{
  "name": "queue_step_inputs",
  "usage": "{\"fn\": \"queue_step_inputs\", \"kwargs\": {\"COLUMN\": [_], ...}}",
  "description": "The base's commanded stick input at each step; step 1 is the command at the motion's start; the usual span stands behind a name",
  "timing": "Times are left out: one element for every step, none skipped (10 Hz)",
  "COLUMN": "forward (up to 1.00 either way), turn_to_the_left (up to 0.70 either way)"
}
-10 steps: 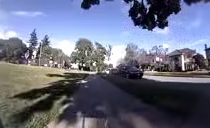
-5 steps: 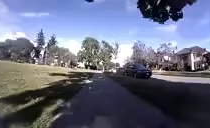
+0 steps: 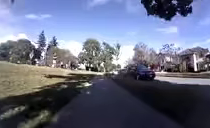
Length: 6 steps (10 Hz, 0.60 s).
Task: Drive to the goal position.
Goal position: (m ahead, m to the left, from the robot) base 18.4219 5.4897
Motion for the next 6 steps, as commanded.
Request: {"fn": "queue_step_inputs", "kwargs": {"forward": [1.0, 1.0, 1.0, 1.0, 1.0, 1.0], "turn_to_the_left": [0.02, 0.02, 0.02, 0.02, 0.01, -0.01]}}
